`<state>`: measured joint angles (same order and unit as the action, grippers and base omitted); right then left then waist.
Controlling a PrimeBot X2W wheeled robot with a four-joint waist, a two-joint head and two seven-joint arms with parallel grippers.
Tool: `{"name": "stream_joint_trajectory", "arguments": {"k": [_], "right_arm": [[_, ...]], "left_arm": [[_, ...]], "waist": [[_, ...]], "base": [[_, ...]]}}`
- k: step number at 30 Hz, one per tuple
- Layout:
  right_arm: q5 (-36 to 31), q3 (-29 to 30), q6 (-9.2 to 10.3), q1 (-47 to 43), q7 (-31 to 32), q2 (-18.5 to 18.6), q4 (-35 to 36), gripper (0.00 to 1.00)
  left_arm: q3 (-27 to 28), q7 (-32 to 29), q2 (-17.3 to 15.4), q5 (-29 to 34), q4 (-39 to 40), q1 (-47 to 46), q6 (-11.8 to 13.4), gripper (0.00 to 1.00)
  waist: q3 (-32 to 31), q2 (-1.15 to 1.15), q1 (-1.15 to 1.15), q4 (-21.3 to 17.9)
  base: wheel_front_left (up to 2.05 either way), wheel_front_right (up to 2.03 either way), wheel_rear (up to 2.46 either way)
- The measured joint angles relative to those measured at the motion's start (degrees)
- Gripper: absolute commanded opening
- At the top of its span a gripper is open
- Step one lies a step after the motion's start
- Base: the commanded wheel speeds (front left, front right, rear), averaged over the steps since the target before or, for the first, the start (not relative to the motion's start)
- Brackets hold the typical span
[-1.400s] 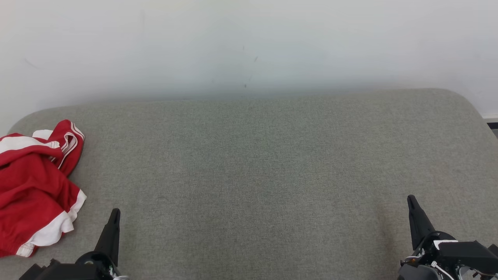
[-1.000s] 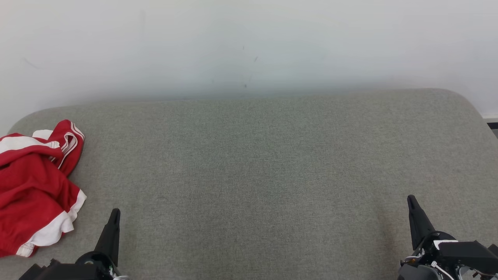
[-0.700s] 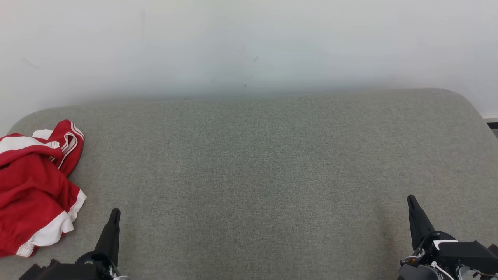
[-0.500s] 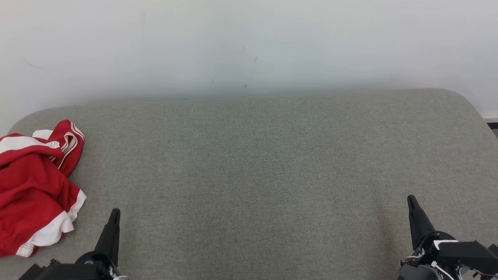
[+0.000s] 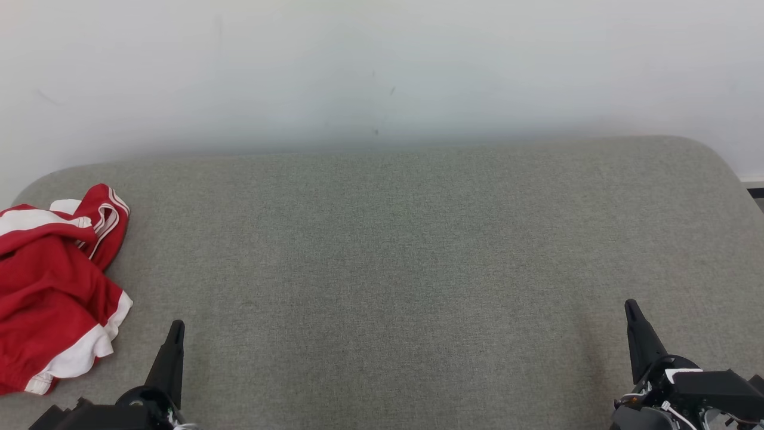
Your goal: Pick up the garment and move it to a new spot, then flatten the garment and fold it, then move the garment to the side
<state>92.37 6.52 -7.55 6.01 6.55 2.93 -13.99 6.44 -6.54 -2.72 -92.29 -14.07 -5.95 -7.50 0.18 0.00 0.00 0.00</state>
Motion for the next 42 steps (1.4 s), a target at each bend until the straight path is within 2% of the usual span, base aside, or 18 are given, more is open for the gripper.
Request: {"name": "stream_joint_trajectory", "arguments": {"k": [42], "right_arm": [[0.00, 0.00, 0.00, 0.00, 0.00, 0.00, 0.00, 0.00]], "left_arm": [[0.00, 0.00, 0.00, 0.00, 0.00, 0.00, 0.00, 0.00]], "waist": [[0.00, 0.00, 0.00, 0.00]], "base": [[0.00, 0.00, 0.00]]}}
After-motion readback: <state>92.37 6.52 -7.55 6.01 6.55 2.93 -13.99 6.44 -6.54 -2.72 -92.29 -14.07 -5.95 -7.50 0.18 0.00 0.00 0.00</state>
